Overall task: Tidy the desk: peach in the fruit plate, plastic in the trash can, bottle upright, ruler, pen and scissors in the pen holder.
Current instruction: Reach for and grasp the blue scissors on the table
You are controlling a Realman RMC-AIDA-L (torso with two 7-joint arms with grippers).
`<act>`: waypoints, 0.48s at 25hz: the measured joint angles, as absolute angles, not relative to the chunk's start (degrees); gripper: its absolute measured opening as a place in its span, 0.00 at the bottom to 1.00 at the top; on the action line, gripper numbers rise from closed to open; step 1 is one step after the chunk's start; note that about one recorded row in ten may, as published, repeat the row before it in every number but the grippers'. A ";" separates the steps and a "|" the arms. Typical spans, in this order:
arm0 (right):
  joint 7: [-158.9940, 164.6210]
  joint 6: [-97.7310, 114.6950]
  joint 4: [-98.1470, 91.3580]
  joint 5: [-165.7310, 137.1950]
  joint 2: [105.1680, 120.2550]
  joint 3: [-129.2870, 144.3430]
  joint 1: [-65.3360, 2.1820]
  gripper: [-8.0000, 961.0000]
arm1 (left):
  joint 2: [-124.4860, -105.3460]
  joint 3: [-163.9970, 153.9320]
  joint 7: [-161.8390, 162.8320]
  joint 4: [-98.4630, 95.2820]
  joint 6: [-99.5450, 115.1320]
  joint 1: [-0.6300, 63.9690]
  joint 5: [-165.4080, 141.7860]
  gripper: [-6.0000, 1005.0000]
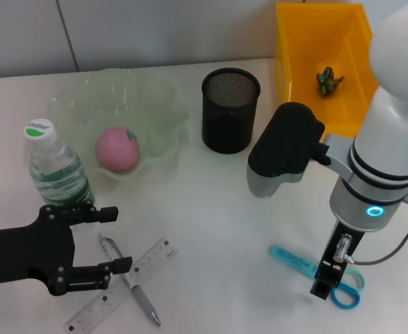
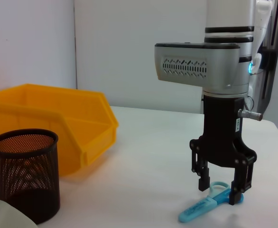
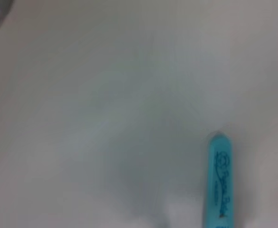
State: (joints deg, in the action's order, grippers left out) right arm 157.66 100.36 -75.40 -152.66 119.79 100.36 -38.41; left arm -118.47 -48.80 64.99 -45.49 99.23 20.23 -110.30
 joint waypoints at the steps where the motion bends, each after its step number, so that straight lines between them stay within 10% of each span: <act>1: 157.66 100.36 -75.40 -152.66 119.79 100.36 -38.41 0.62 | -118.47 -48.80 64.99 -45.49 99.23 20.23 -110.30 0.78; 12: 158.00 99.11 -75.09 -152.63 119.79 100.60 -38.01 0.50 | -118.44 -48.68 64.68 -45.35 99.39 20.04 -110.30 0.78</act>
